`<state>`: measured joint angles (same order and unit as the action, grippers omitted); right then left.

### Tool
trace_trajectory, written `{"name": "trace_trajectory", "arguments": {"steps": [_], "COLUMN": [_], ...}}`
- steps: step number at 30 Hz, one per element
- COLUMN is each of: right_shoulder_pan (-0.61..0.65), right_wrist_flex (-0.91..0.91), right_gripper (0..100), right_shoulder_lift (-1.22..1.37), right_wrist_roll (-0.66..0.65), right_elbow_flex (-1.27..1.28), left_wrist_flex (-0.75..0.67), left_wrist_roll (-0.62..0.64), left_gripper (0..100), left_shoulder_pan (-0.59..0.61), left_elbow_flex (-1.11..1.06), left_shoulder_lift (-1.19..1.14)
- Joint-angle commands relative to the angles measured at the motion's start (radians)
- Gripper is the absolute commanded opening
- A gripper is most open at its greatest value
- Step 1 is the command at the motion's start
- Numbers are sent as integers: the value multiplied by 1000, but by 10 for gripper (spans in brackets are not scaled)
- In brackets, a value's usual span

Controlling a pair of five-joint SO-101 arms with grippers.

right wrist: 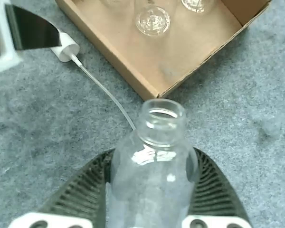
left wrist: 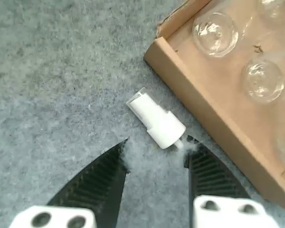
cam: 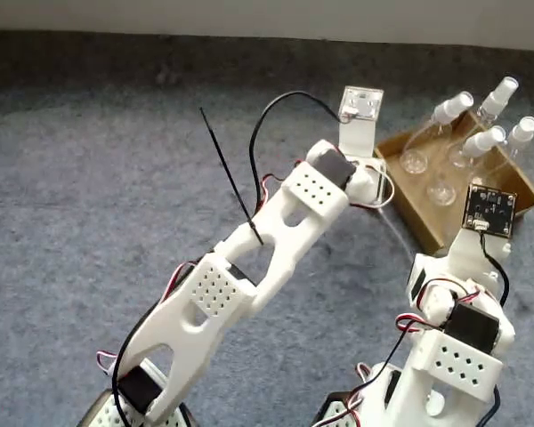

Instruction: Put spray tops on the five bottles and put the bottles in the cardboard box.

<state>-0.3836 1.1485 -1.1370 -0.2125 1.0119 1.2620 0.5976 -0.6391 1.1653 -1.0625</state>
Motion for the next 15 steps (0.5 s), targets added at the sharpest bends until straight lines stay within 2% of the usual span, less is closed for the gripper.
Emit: {"name": "trace_trajectory", "arguments": {"steps": [1,15], "right_shoulder_pan": [-8,-5], "right_wrist_flex": [-27,-22], "right_gripper": [109,109], "right_shoulder_lift": [-18,-18], "right_wrist_roll": [8,8], "right_elbow_flex": [-4,-2], "left_wrist_flex": [2,-2], "left_wrist_roll": [12,12], "left_gripper": [168,168], "left_shoulder_pan": [7,10], "left_elbow_flex": [139,443], "left_shoulder_lift": [-56,-288]}}
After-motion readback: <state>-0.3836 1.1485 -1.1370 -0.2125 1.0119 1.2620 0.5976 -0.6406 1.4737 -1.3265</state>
